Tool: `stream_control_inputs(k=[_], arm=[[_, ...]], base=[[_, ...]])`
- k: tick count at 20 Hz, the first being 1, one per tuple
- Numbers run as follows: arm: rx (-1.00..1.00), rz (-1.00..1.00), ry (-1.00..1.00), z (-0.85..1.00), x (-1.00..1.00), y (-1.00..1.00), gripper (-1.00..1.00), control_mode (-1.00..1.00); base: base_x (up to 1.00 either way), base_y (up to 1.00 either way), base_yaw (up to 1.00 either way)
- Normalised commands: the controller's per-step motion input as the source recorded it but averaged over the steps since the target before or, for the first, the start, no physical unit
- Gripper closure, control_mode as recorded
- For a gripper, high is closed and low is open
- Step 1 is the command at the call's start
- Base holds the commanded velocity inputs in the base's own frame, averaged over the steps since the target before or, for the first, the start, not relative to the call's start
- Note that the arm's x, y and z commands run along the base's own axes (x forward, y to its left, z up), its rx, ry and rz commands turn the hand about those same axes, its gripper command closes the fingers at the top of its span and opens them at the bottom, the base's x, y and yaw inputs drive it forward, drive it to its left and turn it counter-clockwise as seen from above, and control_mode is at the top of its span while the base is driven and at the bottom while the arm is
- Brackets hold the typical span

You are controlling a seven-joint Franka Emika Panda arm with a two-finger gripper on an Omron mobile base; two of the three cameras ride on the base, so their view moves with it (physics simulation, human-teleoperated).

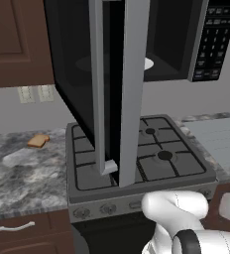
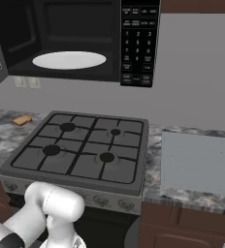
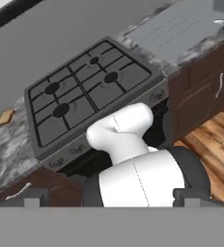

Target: Place the sponge inside the microwave to prepare for sanitizing.

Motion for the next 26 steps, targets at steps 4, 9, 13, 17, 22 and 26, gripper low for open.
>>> stream_control_inputs(k=[4,9,13,17,22,26], arm=[[0.26,0.23,0.43,0.0,0.55,-0.6,-1.0,-1.0],[0.06,0.07,0.45,0.0,0.55,-0.39,-1.0,-1.0],[-0.11,0.0,0.35,-0.12,0.43,-0.16,-1.0,-1.0],[-0.22,0.0,0.19,-0.15,0.32,-0.05,-1.0,-1.0],[-0.16,0.09,0.01,-0.27,0.38,-0.14,-1.0,-1.0],[-0.02,0.22,0.0,-0.12,0.36,-0.33,-1.0,-1.0]], base=[[0.0,0.0,0.0],[0.0,0.0,0.0],[0.0,0.0,0.0],[0.0,0.0,0.0],[0.0,0.0,0.0],[0.0,0.0,0.0]])
